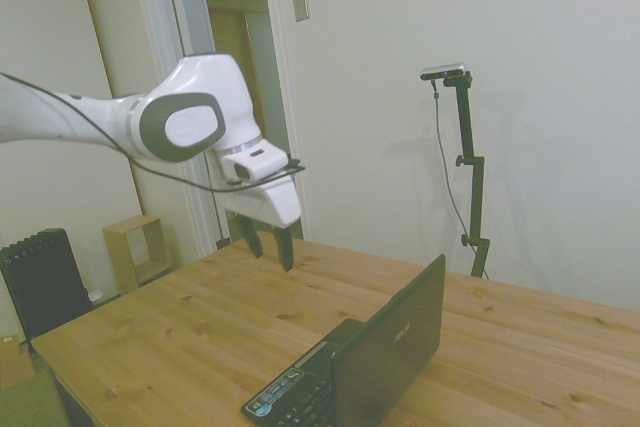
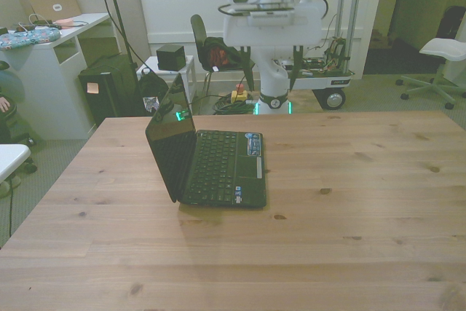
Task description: Close the laptop
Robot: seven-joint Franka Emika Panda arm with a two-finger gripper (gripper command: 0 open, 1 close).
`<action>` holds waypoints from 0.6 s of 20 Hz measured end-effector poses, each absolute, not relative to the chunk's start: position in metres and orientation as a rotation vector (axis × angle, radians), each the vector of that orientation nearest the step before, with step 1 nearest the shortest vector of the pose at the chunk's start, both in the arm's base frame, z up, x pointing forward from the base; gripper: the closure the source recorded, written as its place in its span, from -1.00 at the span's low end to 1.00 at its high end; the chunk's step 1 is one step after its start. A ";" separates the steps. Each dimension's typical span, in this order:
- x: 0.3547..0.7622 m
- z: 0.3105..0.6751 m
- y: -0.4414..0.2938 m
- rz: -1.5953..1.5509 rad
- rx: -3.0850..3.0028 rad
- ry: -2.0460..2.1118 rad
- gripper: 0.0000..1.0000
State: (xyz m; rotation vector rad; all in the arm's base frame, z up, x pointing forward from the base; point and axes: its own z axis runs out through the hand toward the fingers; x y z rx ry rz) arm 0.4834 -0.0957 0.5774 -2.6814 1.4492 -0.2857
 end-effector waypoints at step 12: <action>0.454 0.644 -0.244 -0.258 -2.568 1.662 -1.00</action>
